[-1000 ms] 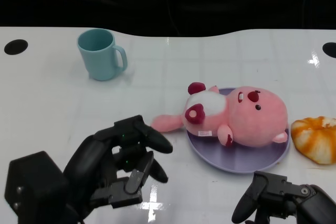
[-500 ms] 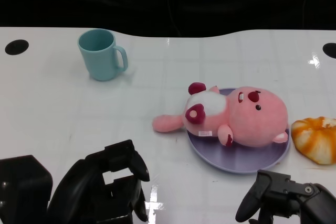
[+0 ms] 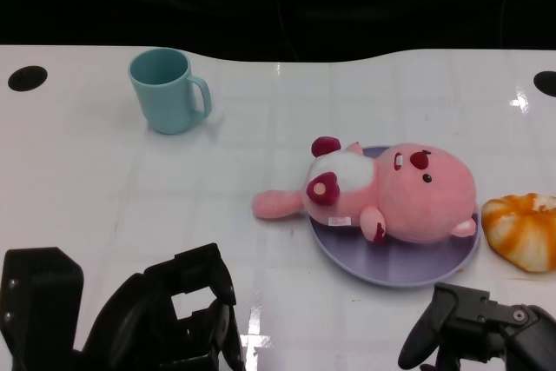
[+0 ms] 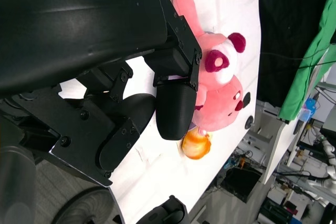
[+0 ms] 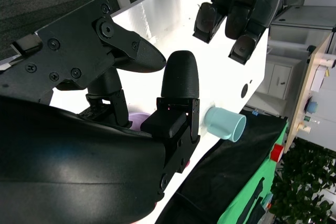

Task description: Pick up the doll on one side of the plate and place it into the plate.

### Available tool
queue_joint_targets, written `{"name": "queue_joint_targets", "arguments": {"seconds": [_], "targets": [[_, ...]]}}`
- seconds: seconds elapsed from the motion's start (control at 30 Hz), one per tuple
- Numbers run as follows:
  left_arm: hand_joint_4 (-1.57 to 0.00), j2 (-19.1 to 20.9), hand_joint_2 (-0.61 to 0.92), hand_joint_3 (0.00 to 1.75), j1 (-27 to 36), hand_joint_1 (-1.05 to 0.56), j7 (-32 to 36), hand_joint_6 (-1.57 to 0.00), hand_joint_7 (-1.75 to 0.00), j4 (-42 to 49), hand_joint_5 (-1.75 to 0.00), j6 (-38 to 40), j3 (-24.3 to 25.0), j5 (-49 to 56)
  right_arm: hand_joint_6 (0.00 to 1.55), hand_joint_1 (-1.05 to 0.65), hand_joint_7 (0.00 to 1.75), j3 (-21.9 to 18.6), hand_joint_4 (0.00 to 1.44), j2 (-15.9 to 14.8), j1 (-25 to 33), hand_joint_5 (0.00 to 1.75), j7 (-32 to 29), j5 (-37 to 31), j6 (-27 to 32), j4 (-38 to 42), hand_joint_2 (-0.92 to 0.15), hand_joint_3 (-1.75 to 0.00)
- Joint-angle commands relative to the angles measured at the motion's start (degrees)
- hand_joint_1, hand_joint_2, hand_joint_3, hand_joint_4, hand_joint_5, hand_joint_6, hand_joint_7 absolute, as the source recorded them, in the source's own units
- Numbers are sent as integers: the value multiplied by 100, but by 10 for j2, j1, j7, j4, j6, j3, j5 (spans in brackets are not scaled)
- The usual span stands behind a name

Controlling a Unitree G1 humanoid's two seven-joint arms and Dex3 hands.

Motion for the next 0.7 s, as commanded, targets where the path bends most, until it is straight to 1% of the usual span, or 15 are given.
{"name": "queue_joint_targets", "arguments": {"seconds": [0.03,0.3,0.7], "targets": [[-90,12,36,152,-4,-17,-9,-74,-175,4,-175,0,2,-3,60,-16,130,-7,64,-5,4,165,2,9,-2,-5,-56,-103],[-91,15,32,156,-2,-16,-6,-74,-175,1,-175,4,3,-8,60,-13,131,-4,64,-4,6,165,1,4,-8,-2,-55,-105],[-91,18,34,155,1,-16,-17,-74,-175,7,-175,-6,1,-6,60,-13,132,1,65,-2,4,165,-2,1,-9,-1,-55,-106]]}}
